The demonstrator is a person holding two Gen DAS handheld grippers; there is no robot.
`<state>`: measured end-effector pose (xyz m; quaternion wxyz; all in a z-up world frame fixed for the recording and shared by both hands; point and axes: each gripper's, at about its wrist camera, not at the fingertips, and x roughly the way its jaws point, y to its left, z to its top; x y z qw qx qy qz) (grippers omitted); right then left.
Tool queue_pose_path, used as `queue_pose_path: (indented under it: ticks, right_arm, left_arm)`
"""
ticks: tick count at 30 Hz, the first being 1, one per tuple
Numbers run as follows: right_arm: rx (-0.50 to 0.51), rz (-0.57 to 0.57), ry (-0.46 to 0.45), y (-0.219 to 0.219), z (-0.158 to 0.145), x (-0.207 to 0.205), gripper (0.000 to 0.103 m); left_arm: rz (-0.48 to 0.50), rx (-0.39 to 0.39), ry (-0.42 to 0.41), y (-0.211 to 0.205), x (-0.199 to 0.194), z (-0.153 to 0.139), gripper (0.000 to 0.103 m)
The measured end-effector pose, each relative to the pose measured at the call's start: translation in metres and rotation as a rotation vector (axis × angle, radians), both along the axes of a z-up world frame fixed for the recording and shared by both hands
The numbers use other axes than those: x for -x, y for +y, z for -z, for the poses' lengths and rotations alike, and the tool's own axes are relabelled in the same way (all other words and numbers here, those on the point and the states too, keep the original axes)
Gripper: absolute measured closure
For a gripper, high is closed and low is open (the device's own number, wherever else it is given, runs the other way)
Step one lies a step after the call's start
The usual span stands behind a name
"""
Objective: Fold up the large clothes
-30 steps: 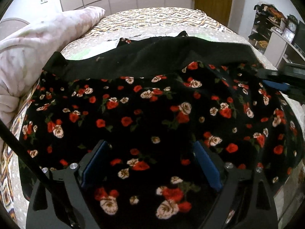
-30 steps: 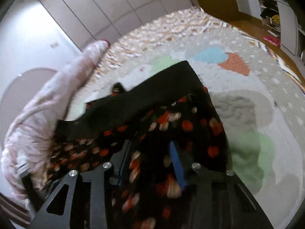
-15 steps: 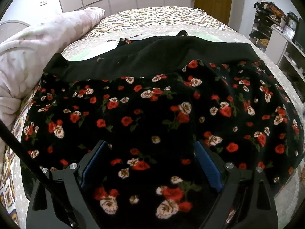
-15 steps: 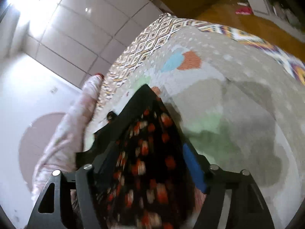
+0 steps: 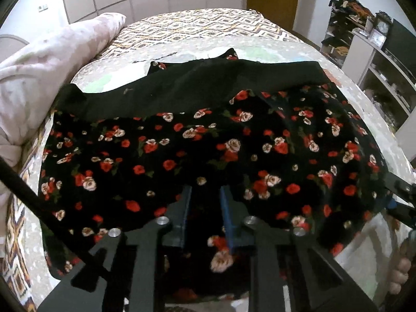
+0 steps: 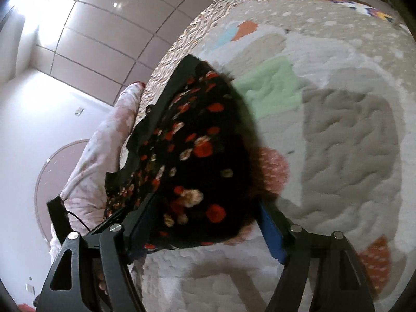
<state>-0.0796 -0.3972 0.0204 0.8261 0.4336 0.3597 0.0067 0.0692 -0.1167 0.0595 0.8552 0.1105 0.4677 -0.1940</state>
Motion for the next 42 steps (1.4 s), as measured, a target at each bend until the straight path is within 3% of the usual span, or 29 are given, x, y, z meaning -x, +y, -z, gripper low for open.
queue_pose_path:
  ticks: [9,13,20,27,31,37,42]
  right_arm:
    - [0.006,0.054,0.004,0.012,0.004,-0.03,0.022]
    - [-0.01,0.073,0.031,0.008,0.006,-0.037,0.041]
    - [-0.047,0.07,0.035,0.003,0.003,-0.037,0.066]
    - [0.064,0.047,0.007,0.024,-0.048,-0.044,0.072]
    - [0.183,0.006,-0.017,0.055,-0.087,-0.059,0.073]
    - [0.428,-0.105,-0.052,0.144,-0.14,-0.095,0.076]
    - [0.507,-0.214,-0.091,0.22,-0.16,-0.125,0.08]
  left_arm:
    - [-0.016,-0.036,-0.005,0.006,0.003,0.014,0.082]
    - [-0.012,-0.081,-0.025,-0.001,0.007,0.02,0.082]
    - [-0.014,-0.088,-0.042,-0.003,0.011,0.023,0.082]
    - [-0.011,-0.039,-0.036,0.007,0.015,0.017,0.082]
    - [-0.054,0.077,0.006,0.041,0.016,-0.001,0.083]
    - [-0.169,0.167,-0.102,0.132,0.032,-0.044,0.083]
    - [-0.326,0.209,-0.137,0.221,0.037,-0.053,0.081]
